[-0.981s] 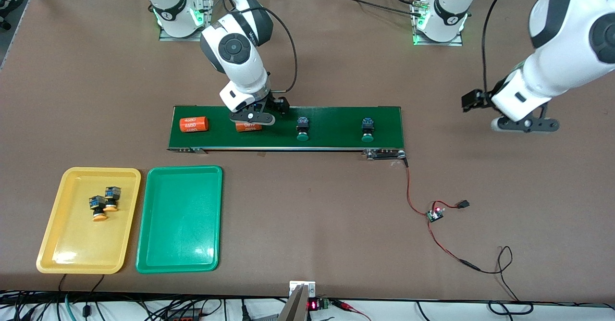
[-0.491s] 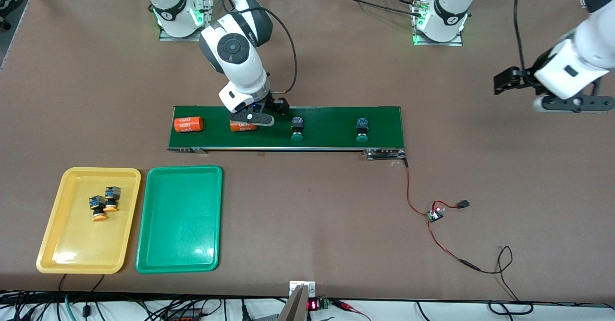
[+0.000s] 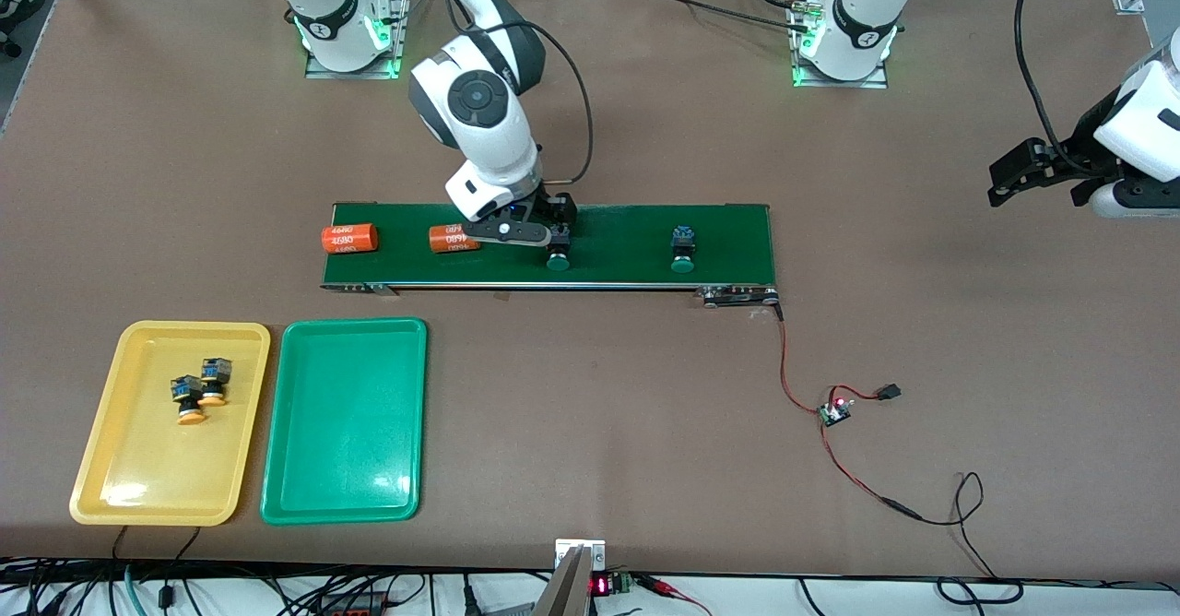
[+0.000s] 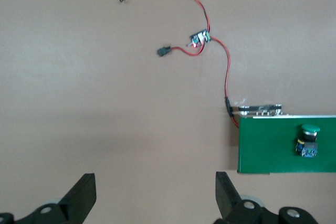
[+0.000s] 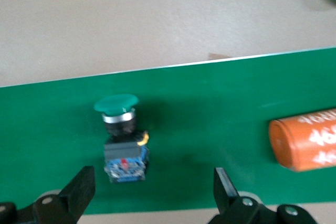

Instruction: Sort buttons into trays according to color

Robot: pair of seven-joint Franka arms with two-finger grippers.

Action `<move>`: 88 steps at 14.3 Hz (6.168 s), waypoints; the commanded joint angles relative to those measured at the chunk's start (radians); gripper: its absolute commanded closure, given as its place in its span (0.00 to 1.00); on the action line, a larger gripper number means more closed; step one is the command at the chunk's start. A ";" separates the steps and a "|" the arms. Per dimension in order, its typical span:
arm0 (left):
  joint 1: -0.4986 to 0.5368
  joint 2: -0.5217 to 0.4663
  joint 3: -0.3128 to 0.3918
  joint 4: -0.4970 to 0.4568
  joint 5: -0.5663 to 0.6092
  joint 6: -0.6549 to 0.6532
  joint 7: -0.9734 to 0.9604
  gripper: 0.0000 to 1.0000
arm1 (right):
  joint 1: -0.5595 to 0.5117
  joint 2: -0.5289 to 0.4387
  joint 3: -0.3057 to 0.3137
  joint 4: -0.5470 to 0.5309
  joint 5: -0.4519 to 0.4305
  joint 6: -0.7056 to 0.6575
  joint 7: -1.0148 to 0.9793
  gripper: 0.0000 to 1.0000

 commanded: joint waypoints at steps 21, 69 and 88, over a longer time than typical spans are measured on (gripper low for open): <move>0.003 -0.023 -0.021 -0.002 0.009 -0.048 0.003 0.00 | -0.071 -0.022 -0.172 0.191 -0.024 -0.242 -0.229 0.89; 0.003 -0.023 -0.022 -0.004 0.011 -0.054 0.006 0.00 | -0.313 -0.229 0.059 -0.278 0.060 0.116 -0.240 0.00; 0.006 0.001 -0.025 -0.007 0.011 -0.069 0.015 0.00 | -0.075 -0.051 -0.002 -0.135 0.034 0.110 -0.054 0.00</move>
